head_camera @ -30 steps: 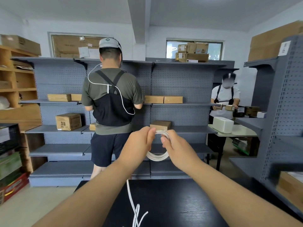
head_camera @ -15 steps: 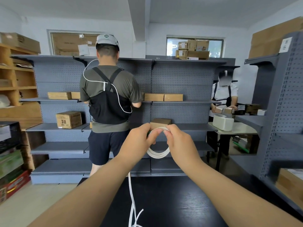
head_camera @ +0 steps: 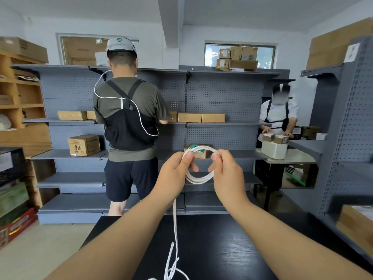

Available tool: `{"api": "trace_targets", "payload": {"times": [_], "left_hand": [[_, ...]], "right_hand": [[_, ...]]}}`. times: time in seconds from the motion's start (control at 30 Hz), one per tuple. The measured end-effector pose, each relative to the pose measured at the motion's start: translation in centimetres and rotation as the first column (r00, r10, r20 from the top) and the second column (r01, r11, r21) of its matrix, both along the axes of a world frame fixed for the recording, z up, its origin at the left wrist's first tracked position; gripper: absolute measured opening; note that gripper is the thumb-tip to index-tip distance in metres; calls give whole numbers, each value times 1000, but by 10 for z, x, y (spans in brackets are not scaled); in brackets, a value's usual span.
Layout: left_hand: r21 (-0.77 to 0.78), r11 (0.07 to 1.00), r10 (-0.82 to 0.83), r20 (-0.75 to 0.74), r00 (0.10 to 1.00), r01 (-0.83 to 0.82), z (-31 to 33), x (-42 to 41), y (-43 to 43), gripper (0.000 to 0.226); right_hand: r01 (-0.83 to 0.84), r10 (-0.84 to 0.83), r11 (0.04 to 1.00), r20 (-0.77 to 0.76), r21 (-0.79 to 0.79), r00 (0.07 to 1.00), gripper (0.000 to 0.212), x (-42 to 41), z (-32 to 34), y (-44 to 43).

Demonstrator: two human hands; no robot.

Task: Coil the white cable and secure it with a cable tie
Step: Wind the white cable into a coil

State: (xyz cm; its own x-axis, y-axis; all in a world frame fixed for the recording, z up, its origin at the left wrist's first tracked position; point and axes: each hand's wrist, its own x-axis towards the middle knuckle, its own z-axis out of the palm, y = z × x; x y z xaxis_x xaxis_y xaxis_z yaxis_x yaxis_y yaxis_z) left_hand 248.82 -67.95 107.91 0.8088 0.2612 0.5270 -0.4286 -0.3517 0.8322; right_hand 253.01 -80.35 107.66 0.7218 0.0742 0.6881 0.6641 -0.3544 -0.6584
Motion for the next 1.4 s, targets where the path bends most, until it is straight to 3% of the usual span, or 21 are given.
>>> {"api": "trace_targets", "payload": {"times": [0.13,0.4,0.53,0.6,0.7,0.87,1.0,1.1,1.17,1.23,1.4], "left_hand": [[-92,995,-32,-37,999,28,7,0,-4,34],[-282,934,-272,-162,949,220,16,3,8,19],[-349,894,-374,-236,897,281,16,4,16,19],[-394,873,-409,-270,872,288,17,4,18,26],[-407,876,-398,-303,866,260,16,6,17,39],[-432,888,-290,-268,919,155,11,11,10,37],[-103,990,79,-148,986,-95,3,14,-2,50],[136,968,209,28,977,-211,-3,7,-8,45],[326,918,214,72,974,-226,-6,6,-6,37],[531,807,244,98,965,-258,-9,11,0,35],[678,697,257,71,964,-235,-8,21,12,29]], "right_hand": [[-23,24,999,-56,24,998,16,0,-6,2],[-54,50,997,-64,-57,997,33,6,-8,-7],[-36,35,987,-6,-158,999,18,10,-6,-10],[-23,31,976,34,-214,999,20,13,-4,-11],[-5,23,957,59,-291,998,20,16,-1,-12],[4,16,957,67,-289,998,18,16,0,-9],[45,-25,965,79,-260,997,20,15,-2,-4],[40,-30,976,52,-215,998,18,14,-3,-2],[9,-7,981,10,-192,1000,19,16,-5,-2],[1,-4,978,-13,-210,1000,19,19,-6,-3],[-68,53,934,-52,-350,997,16,23,-3,-10]]}}
